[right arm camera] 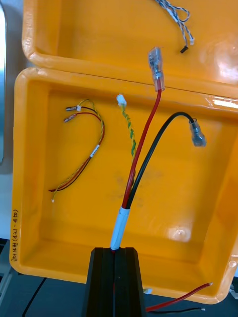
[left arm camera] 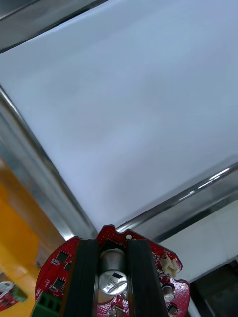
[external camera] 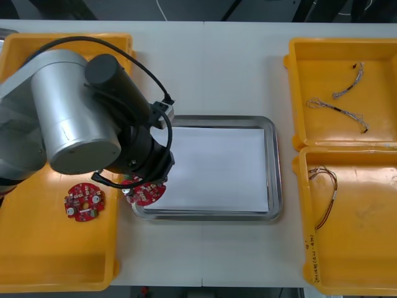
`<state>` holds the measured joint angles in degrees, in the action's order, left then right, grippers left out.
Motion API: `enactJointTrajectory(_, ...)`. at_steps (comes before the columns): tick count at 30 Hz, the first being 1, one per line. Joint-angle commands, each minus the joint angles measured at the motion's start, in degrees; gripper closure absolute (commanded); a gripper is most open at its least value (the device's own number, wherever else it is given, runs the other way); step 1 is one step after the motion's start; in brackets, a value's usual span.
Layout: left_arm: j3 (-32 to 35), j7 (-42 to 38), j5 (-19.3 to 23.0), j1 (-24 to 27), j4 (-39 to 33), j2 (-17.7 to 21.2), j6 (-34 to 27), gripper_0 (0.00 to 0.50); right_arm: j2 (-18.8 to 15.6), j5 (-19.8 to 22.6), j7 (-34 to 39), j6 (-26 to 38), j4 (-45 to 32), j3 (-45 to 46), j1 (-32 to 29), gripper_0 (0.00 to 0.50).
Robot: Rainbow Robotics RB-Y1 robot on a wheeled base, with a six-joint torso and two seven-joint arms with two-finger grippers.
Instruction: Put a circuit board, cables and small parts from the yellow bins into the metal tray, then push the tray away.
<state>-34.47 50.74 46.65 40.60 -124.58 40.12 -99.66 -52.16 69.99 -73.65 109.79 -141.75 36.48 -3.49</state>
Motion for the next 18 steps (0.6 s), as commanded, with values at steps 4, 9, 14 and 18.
enactJointTrajectory(4,-6.31,-1.7,-6.04,3.0,4.52,-4.7,5.36,0.499,-2.68,0.32,0.0,0.21,-2.92,-3.08,1.91,0.5)
enactJointTrajectory(9,-10.01,-2.14,-9.47,3.17,8.57,-6.46,9.4,0.499,-2.68,0.58,-0.27,0.21,-2.92,-4.4,2.7,0.5)
enactJointTrajectory(14,-12.29,-2.05,-11.14,3.26,11.99,-7.07,12.91,0.5,-2.59,0.5,-0.71,0.21,-3.01,-5.1,3.14,0.5)
enactJointTrajectory(18,-13.7,-2.05,-12.28,3.17,13.75,-7.25,14.85,0.498,-2.68,0.58,-0.97,0.21,-3.01,-5.54,3.41,0.5)
